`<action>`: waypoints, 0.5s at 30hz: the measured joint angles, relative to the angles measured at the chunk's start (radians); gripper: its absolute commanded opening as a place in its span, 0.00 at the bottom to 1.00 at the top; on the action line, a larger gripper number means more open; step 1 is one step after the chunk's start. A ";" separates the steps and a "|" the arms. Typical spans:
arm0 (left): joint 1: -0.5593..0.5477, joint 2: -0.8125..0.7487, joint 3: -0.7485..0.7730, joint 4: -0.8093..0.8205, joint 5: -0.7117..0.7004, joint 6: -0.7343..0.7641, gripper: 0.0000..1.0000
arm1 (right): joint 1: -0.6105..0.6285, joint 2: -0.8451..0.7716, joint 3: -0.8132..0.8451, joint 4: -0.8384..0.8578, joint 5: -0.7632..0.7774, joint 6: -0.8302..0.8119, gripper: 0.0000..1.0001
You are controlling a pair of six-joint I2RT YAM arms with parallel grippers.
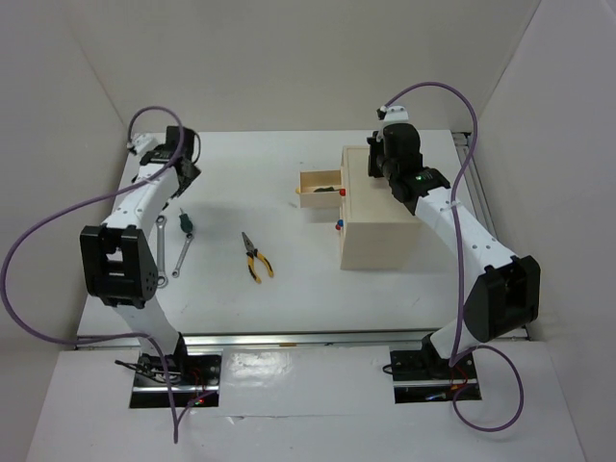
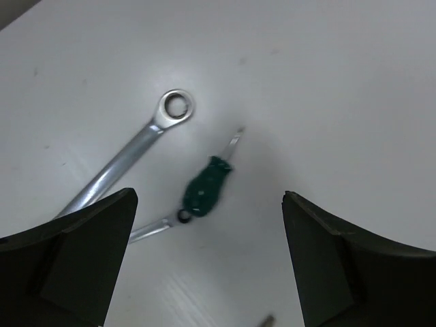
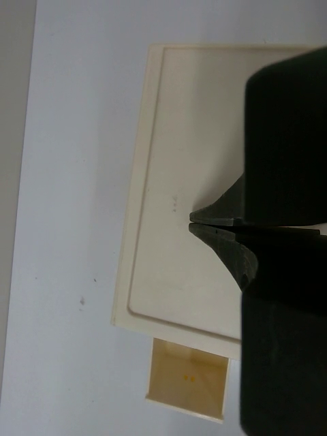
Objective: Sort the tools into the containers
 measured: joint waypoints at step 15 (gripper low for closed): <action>0.051 0.145 -0.150 -0.027 0.126 0.108 0.97 | 0.000 0.000 0.000 0.002 -0.006 -0.004 0.00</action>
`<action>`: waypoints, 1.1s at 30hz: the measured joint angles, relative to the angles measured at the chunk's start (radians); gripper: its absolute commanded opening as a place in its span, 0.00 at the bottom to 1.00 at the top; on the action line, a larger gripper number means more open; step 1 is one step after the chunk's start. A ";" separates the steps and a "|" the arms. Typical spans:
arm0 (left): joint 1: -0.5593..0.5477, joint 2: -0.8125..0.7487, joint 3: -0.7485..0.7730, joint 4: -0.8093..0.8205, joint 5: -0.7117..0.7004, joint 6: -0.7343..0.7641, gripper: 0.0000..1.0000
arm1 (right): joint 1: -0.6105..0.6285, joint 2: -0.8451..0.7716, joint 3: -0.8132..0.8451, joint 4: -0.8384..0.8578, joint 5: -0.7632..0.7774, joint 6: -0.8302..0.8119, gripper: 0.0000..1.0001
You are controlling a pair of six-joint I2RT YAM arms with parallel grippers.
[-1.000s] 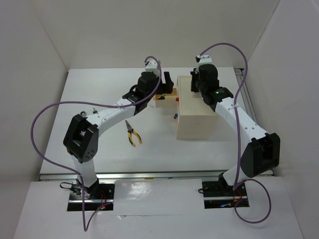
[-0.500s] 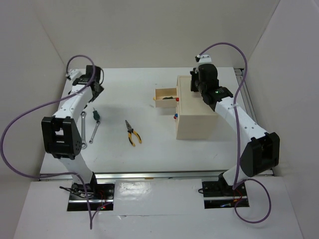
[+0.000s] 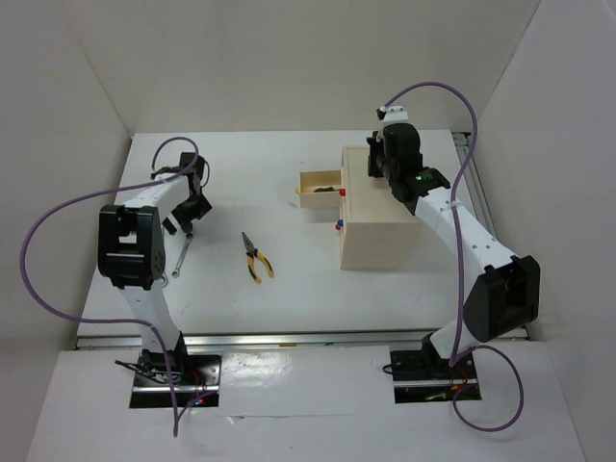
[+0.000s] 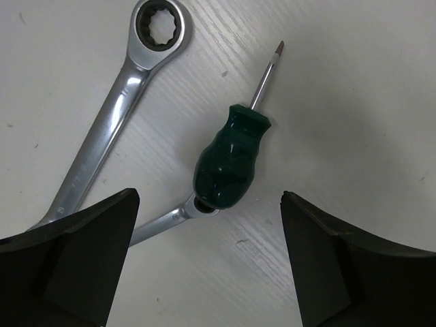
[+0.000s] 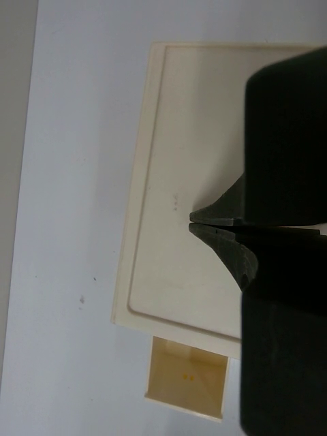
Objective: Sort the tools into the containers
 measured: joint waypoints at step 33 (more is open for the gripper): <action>-0.205 -0.299 -0.030 0.563 0.696 0.327 0.00 | 0.000 -0.003 -0.001 0.000 0.002 0.000 0.00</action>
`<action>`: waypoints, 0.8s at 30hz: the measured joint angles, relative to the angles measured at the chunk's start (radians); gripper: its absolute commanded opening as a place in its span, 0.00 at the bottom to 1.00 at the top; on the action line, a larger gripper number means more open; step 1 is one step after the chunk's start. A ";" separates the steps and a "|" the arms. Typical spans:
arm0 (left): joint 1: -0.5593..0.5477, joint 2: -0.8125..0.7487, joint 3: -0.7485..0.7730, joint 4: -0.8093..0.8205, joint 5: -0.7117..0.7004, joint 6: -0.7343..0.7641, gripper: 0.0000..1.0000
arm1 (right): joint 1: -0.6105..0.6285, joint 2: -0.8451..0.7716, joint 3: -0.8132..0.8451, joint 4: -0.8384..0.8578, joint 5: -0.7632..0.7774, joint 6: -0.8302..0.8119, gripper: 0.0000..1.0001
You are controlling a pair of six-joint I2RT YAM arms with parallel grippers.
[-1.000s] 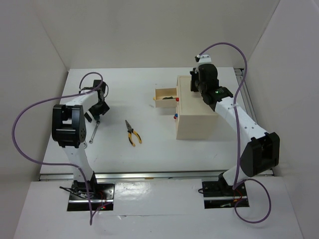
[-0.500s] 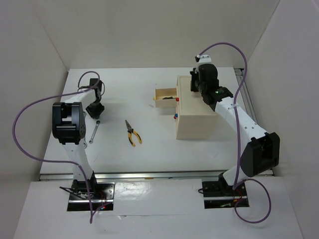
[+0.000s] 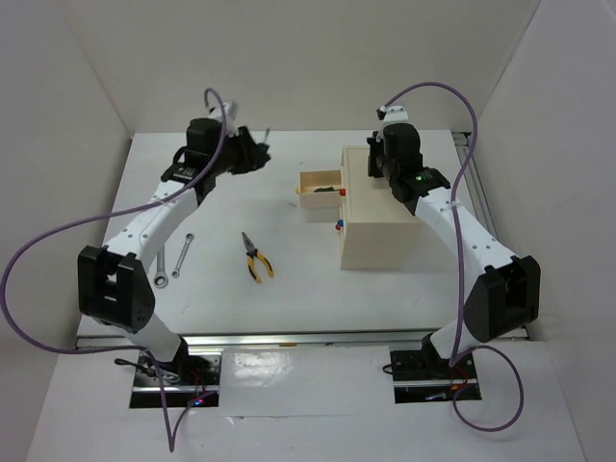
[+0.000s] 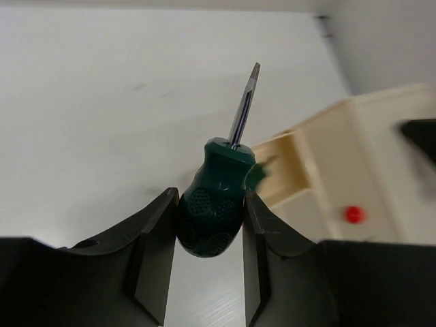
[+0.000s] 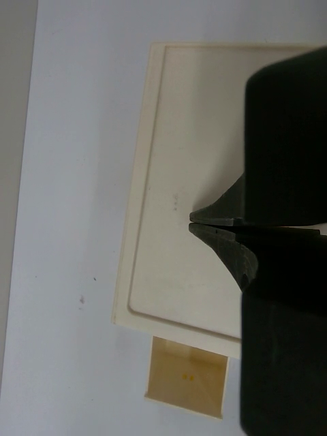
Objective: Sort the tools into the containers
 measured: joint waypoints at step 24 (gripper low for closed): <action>-0.269 0.417 0.314 0.066 0.168 0.268 0.02 | 0.006 0.004 -0.003 0.006 0.018 0.000 0.00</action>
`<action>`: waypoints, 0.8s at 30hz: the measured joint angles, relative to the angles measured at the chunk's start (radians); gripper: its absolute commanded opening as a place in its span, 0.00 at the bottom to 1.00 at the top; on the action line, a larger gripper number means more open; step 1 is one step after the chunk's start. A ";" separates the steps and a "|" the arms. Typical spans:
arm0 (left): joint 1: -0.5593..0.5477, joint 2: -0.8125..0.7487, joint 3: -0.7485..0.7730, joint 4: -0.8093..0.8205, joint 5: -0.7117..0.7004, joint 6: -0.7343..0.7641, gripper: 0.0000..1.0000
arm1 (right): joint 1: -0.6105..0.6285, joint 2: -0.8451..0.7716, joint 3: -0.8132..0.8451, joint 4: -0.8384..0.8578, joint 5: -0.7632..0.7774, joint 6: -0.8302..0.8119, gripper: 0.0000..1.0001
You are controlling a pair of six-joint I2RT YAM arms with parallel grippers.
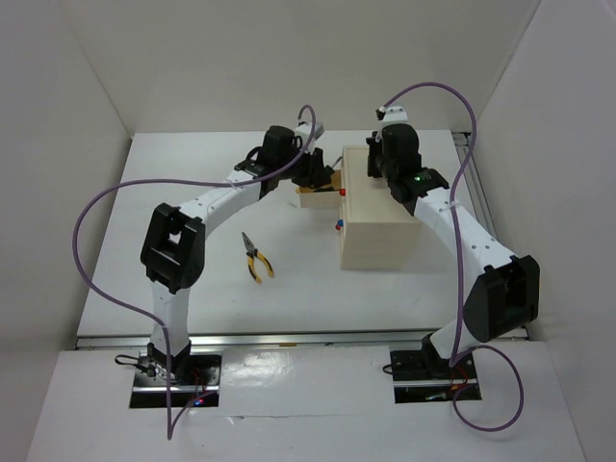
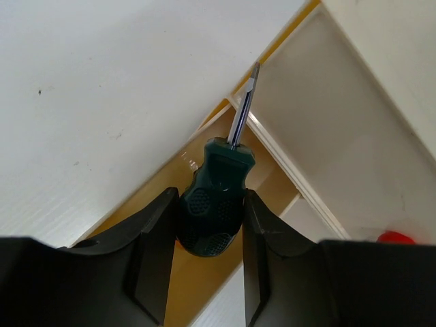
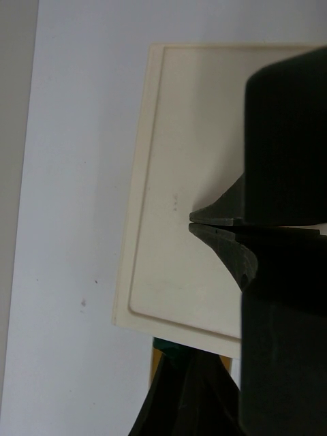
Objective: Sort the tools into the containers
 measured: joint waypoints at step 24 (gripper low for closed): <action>-0.035 -0.392 -0.253 0.067 -0.776 -0.203 0.05 | 0.003 0.007 0.001 0.012 0.006 0.000 0.00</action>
